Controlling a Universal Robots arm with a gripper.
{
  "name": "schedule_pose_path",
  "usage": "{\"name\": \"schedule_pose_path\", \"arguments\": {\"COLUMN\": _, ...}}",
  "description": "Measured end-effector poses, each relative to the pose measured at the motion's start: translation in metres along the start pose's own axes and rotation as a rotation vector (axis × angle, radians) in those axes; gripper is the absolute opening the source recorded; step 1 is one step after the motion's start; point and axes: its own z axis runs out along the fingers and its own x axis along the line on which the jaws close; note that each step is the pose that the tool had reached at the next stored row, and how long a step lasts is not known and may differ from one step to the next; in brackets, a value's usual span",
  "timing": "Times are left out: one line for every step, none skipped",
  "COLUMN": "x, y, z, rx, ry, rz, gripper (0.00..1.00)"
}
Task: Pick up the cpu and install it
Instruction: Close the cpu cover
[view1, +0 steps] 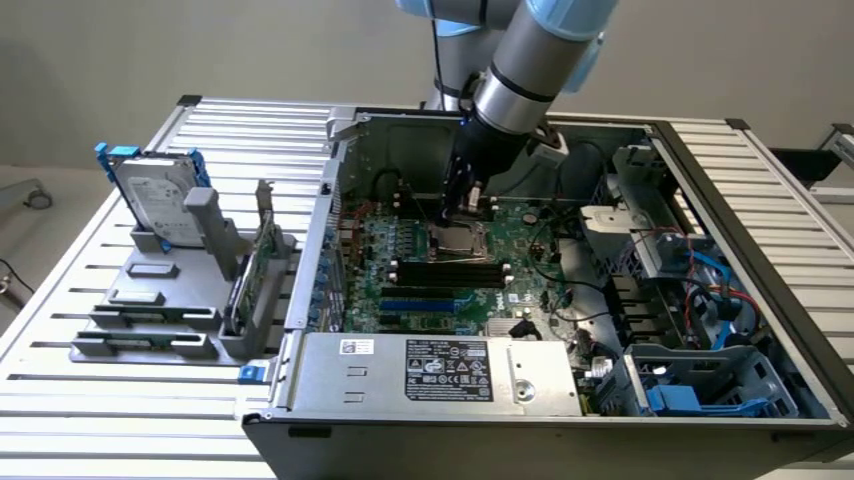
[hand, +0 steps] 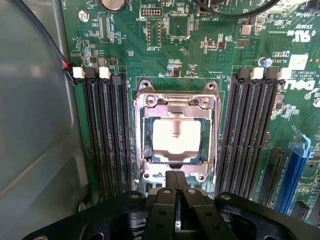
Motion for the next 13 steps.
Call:
{"name": "schedule_pose_path", "arguments": {"x": 0.000, "y": 0.0004, "z": 0.0016, "rx": 0.0011, "ry": -0.0001, "rz": 0.000, "gripper": 0.11}}
{"name": "schedule_pose_path", "arguments": {"x": 0.000, "y": 0.0005, "z": 0.0032, "rx": 0.0030, "ry": 0.0000, "rz": 0.000, "gripper": 0.11}}
{"name": "schedule_pose_path", "arguments": {"x": 0.000, "y": 0.0004, "z": 0.0042, "rx": 0.0065, "ry": 0.0000, "rz": 0.000, "gripper": 0.11}}
{"name": "schedule_pose_path", "arguments": {"x": 0.000, "y": -0.0001, "z": 0.0051, "rx": 0.0118, "ry": 0.0001, "rz": 0.001, "gripper": 0.11}}
{"name": "schedule_pose_path", "arguments": {"x": 0.000, "y": -0.0006, "z": 0.0059, "rx": 0.0176, "ry": 0.0001, "rz": 0.001, "gripper": 0.11}}
{"name": "schedule_pose_path", "arguments": {"x": 0.000, "y": -0.0010, "z": 0.0067, "rx": 0.0230, "ry": 0.0001, "rz": 0.001, "gripper": 0.11}}
{"name": "schedule_pose_path", "arguments": {"x": 0.000, "y": -0.0010, "z": 0.0078, "rx": 0.0261, "ry": 0.0001, "rz": 0.001, "gripper": 0.11}}
{"name": "schedule_pose_path", "arguments": {"x": 0.000, "y": -0.0007, "z": 0.0094, "rx": 0.0272, "ry": 0.0002, "rz": 0.001, "gripper": 0.11}}
{"name": "schedule_pose_path", "arguments": {"x": 0.000, "y": -0.0006, "z": 0.0109, "rx": 0.0278, "ry": 0.0003, "rz": 0.001, "gripper": 0.11}}
{"name": "schedule_pose_path", "arguments": {"x": 0.000, "y": -0.0003, "z": 0.0123, "rx": 0.0287, "ry": 0.0002, "rz": 0.001, "gripper": 0.11}}
{"name": "schedule_pose_path", "arguments": {"x": 0.000, "y": 0.0001, "z": 0.0138, "rx": 0.0296, "ry": 0.0002, "rz": 0.001, "gripper": 0.11}}
{"name": "schedule_pose_path", "arguments": {"x": 0.000, "y": 0.0005, "z": 0.0151, "rx": 0.0305, "ry": 0.0002, "rz": 0.001, "gripper": 0.11}}
{"name": "schedule_pose_path", "arguments": {"x": 0.000, "y": 0.0007, "z": 0.0159, "rx": 0.0319, "ry": 0.0003, "rz": 0.001, "gripper": 0.11}}
